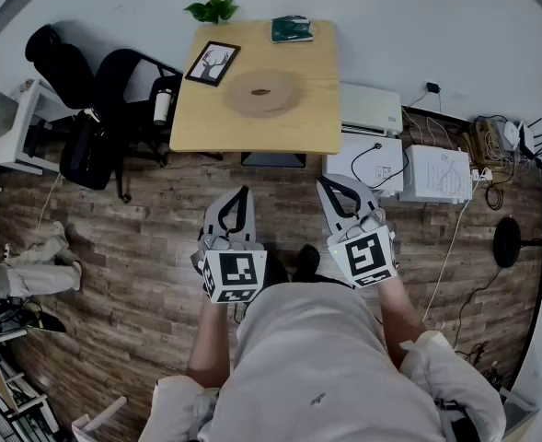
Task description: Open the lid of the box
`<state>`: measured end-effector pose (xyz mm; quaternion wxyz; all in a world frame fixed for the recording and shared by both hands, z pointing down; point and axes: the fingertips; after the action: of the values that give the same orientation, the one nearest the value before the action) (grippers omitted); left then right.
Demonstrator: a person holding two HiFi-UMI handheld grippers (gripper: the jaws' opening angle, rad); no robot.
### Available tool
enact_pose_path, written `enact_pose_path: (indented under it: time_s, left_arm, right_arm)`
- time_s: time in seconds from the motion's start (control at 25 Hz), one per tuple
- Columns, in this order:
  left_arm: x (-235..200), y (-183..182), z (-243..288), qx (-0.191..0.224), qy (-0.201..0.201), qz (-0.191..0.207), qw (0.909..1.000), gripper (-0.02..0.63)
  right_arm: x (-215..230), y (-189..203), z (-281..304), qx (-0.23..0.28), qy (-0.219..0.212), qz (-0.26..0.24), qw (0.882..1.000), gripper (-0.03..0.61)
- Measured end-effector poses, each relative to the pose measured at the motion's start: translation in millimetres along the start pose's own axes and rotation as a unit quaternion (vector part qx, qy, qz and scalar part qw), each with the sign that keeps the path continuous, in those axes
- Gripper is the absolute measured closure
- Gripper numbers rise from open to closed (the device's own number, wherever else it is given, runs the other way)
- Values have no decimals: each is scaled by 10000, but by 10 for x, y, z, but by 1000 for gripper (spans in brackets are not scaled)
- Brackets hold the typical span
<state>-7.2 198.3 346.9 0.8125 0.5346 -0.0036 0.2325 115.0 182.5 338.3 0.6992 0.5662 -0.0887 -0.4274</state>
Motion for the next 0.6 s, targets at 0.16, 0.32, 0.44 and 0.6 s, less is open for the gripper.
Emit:
enact_pose_path:
  time_s: [0.16, 0.32, 0.44, 0.6]
  left_arm:
    - [28, 21, 23, 2, 37, -85, 10000, 607]
    - [59, 18, 27, 42, 67, -201, 9998, 606]
    - [97, 22, 48, 37, 15, -219, 9998, 606]
    - [165, 26, 84, -16, -34, -202, 9998, 606]
  right_arm:
    - [40, 34, -43, -27, 20, -47, 10000, 578]
    - [103, 56, -112, -45, 95, -27, 9999, 578]
    - [142, 133, -173, -99, 123, -17, 9999, 578]
    - [214, 231, -235, -52, 195, 162, 9997, 578]
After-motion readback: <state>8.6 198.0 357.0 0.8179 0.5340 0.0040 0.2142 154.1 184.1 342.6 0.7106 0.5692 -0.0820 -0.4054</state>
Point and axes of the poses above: the fingertips, and each gripper's own axes: z forward along the fingers, x to its right, y out of its underside, and after that the axes turned 6 degrees about -z, right-handed
